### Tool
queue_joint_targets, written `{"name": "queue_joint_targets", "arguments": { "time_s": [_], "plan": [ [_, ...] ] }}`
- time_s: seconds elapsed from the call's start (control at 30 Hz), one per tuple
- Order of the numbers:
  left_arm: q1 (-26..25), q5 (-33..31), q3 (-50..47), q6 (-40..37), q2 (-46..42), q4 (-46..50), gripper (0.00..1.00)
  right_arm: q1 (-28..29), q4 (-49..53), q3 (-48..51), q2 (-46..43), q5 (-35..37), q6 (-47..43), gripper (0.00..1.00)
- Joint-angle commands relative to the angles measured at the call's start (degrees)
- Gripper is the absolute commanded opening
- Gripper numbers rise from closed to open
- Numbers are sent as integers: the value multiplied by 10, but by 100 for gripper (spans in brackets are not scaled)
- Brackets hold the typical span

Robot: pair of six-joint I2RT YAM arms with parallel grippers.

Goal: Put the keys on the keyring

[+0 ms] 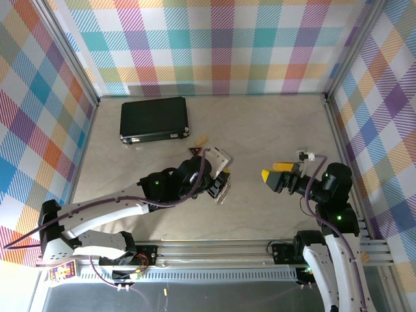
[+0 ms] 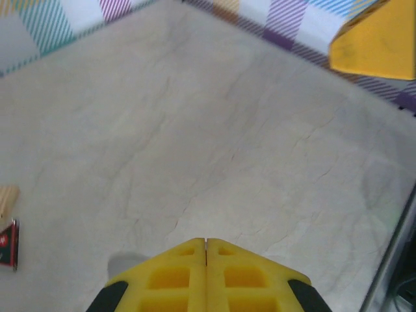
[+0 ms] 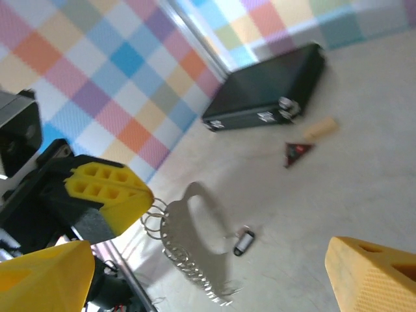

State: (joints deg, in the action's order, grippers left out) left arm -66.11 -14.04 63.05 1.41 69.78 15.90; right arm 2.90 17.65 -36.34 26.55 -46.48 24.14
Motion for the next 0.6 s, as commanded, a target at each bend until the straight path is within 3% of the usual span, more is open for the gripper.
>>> {"name": "queue_joint_targets", "arguments": {
  "time_s": [0.0, 0.17, 0.3, 0.57],
  "plan": [
    [-24, -16, -8, -70, -38, -53, 0, 22, -78, -10, -17, -49, 20, 89],
    [-53, -6, -36, -116, -84, -125, 0, 57, -142, -6, -42, -54, 35, 78],
    [-64, 37, -63, -143, -116, -192, 0, 78, -171, -13, -41, -73, 34, 69],
    [-65, 127, -109, -116, -164, -307, 0, 120, -231, -21, -38, -93, 39, 53]
  ]
}}
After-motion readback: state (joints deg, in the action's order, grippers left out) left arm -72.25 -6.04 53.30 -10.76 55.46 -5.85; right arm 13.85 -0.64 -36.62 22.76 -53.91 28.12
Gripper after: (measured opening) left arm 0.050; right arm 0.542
